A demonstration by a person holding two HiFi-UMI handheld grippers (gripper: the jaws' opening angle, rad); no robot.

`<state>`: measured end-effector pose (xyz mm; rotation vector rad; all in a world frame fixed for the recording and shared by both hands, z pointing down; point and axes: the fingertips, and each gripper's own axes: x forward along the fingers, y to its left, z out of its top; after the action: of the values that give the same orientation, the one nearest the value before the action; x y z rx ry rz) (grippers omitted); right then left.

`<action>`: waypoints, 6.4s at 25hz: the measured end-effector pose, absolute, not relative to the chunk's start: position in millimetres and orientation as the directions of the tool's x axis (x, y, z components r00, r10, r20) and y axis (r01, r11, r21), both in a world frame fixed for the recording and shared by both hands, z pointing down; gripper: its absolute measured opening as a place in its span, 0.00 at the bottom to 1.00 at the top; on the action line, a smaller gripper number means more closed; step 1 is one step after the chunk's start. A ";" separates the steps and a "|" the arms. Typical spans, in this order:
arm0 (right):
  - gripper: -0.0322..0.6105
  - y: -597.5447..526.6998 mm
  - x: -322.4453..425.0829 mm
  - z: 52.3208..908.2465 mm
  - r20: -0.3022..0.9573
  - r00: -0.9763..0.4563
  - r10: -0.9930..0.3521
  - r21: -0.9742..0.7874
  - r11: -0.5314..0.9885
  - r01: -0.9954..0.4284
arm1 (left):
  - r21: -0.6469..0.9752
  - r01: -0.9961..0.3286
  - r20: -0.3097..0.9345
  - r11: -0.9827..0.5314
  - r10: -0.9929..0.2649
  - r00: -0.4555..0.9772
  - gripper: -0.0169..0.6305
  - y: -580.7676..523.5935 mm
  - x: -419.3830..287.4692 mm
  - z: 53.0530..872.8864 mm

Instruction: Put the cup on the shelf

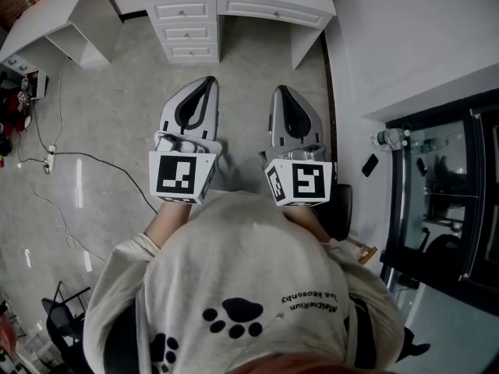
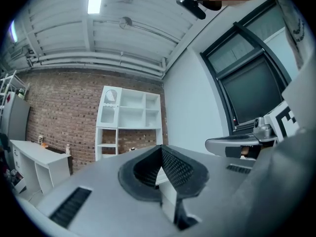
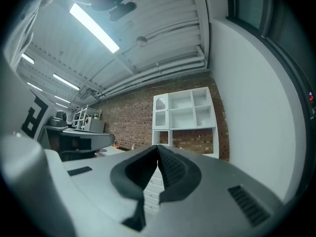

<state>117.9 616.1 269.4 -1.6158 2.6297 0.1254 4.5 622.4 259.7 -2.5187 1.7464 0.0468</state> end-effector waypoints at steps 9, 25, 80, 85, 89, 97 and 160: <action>0.06 518.6 79.9 274.4 -0.083 -0.459 -0.885 0.017 0.459 -0.888 | -0.019 -0.923 -0.066 -0.384 -0.921 0.384 0.04 526.4 -23.9 263.0; 0.06 400.0 55.2 266.1 -0.064 -0.350 -0.934 0.042 0.348 -0.936 | 0.018 -0.860 -0.073 -0.510 -0.859 0.507 0.04 388.9 -47.3 262.7; 0.06 45.5 77.7 309.5 -0.021 -0.534 -0.845 -0.034 0.534 -0.845 | 0.034 -0.929 0.018 -0.368 -0.930 0.368 0.04 62.7 -16.3 305.5; 0.06 20.6 72.0 315.0 -0.010 -0.519 -0.854 -0.034 0.519 -0.854 | 0.039 -0.923 0.028 -0.382 -0.923 0.383 0.04 34.4 -22.5 310.8; 0.06 -3.0 63.5 317.8 -0.005 -0.502 -0.865 -0.033 0.501 -0.865 | 0.041 -0.915 0.047 -0.402 -0.914 0.404 0.04 8.2 -28.8 317.7; 0.06 -46.2 59.1 329.2 0.026 -0.431 -0.902 -0.038 0.430 -0.902 | 0.051 -0.888 0.077 -0.457 -0.884 0.460 0.04 -41.6 -39.9 329.7; 0.27 -124.8 71.8 487.8 0.359 -0.235 -0.903 0.016 0.258 -0.966 | 0.115 -0.856 0.309 -0.504 -0.801 0.513 0.04 -113.2 -55.5 441.8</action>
<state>71.8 -124.8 487.8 -2.0884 2.7115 -0.3654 -55.5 -113.2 441.8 -2.9469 1.6495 -0.3701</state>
